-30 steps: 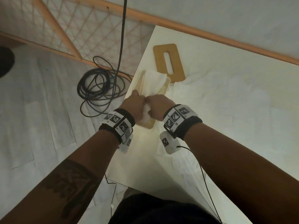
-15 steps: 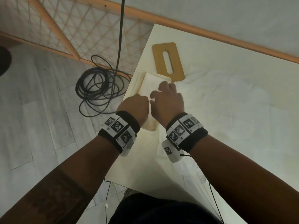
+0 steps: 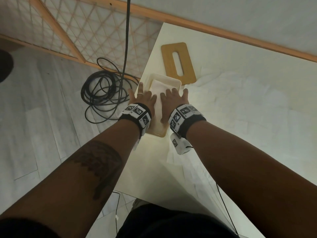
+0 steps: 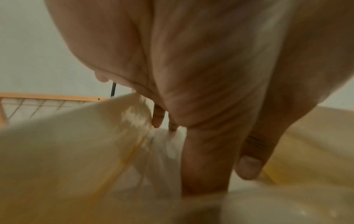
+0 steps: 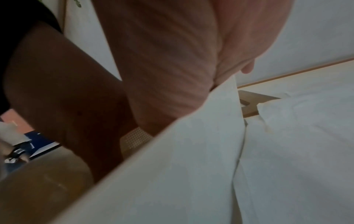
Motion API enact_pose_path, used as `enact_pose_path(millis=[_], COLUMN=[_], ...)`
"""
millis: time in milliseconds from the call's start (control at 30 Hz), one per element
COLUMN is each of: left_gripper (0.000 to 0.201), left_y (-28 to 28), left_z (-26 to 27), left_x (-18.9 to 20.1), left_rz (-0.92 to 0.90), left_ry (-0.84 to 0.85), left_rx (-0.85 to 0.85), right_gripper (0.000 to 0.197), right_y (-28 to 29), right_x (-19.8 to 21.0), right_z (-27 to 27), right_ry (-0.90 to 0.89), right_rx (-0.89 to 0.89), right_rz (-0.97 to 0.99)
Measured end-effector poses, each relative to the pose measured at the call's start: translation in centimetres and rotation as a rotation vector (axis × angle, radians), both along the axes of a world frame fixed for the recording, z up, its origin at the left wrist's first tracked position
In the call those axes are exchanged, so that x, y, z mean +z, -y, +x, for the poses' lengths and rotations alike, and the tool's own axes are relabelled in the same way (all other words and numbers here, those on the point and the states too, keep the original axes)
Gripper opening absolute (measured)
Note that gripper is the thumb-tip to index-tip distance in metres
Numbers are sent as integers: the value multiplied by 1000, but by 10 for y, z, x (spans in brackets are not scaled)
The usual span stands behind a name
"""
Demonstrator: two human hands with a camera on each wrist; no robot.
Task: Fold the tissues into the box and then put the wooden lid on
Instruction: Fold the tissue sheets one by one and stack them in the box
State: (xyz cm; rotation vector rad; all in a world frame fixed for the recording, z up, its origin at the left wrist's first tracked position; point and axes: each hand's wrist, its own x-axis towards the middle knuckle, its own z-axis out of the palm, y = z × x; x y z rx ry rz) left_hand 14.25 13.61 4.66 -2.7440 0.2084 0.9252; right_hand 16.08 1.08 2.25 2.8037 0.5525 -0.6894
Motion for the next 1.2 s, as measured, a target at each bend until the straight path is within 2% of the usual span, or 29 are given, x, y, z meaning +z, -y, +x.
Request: enact_pose_path(millis=[167,200,267,333,367,400,467,500,533,567,633,700,833,900,967,1100,1200], left_gripper=[85,83,78,68,61,53,33,25,21,21,38,58,73,80,83,84,57], left_y=[4,5,8,13,17,22,41,55,72,89,123,147,167,172,177,186,187], left_z=[4,4,3,-3,-9,-16,-36,-47,-58,-67,-78,-83,-88,-82,-68,-31,-12], left_x=[0,3,12,27,35,40,48,48,44,37,14,-12,-41,-42,-40,-39,-36], left_rz=[-14,-6,32,37,-7,-111,-516,-714,-839,-887,-805,-628,-472,-448,-456,-394,-349], left_ry=[-27,-38,-29,73,158,248,320,276,201,121,-6,-73,4,118,189,114,131], left_rx=[33,37,25,8,8,25,134,203,257,286,315,371,416,364,296,127,22], right_gripper=[94,91,72,43,29,20,15,18,31,47,69,68,24,12,14,24,30], right_y=[-1,3,25,66,93,121,175,197,213,222,227,224,229,234,240,250,259], right_x=[7,10,21,25,22,18,6,-2,-9,-15,-23,-24,-20,-15,-10,-3,-2], right_z=[2,1,-7,-21,-31,-40,-57,-64,-69,-73,-77,-76,-71,-73,-76,-84,-93], right_ry=[-48,-40,32,174,251,299,262,197,111,24,-56,-42,-47,-13,28,25,65], right_rx=[21,12,-61,-221,-332,-464,-718,-800,-842,-857,-855,-842,-790,-764,-725,-652,-630], right_rz=[22,105,412,796,905,927,788,667,549,459,393,401,402,438,470,514,658])
